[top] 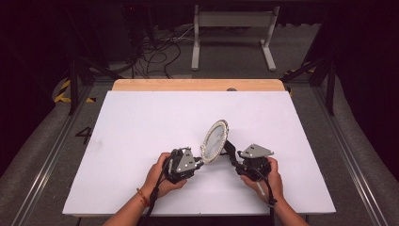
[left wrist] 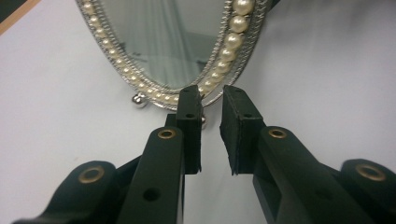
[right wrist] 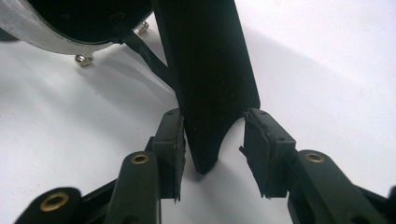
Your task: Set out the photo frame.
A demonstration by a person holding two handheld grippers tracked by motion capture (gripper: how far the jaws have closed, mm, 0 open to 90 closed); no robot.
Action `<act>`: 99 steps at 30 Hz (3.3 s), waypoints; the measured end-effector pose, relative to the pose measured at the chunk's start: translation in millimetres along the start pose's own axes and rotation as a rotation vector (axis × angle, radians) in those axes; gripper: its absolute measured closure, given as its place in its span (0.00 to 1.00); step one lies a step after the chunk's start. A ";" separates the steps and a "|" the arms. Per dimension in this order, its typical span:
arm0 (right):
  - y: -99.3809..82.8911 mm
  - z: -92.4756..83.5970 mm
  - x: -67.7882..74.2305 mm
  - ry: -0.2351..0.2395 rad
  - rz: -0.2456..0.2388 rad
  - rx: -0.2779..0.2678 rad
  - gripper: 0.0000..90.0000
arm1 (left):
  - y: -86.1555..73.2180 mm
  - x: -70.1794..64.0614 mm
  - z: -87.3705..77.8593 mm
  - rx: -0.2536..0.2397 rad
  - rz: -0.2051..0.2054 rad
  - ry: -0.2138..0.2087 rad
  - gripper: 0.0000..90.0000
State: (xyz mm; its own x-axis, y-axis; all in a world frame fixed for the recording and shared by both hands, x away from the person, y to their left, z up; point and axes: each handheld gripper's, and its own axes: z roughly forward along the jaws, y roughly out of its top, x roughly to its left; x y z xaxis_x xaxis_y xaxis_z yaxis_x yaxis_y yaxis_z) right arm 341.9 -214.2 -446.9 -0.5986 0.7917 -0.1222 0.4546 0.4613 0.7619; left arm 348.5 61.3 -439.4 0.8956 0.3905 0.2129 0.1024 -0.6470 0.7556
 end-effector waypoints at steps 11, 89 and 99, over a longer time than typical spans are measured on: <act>2.0 -0.7 -4.3 -0.017 0.025 -0.019 0.55 | -6.7 13.4 -6.1 0.007 -0.043 0.016 0.91; -5.3 7.4 -13.9 0.074 -0.059 0.004 0.79 | 7.6 57.4 24.9 -0.074 -0.198 -0.168 0.41; -3.1 11.5 -19.2 0.067 -0.085 0.003 0.80 | 6.6 59.6 39.8 -0.061 -0.214 -0.261 0.23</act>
State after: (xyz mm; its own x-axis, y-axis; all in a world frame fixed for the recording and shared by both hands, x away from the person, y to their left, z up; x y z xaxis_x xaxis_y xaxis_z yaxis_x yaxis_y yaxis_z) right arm 359.6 -226.2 -454.2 -0.6777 0.7211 -0.1441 0.4019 0.5272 0.7487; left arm 419.7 54.2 -446.4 0.9381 0.3271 -0.1140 0.2808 -0.5254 0.8032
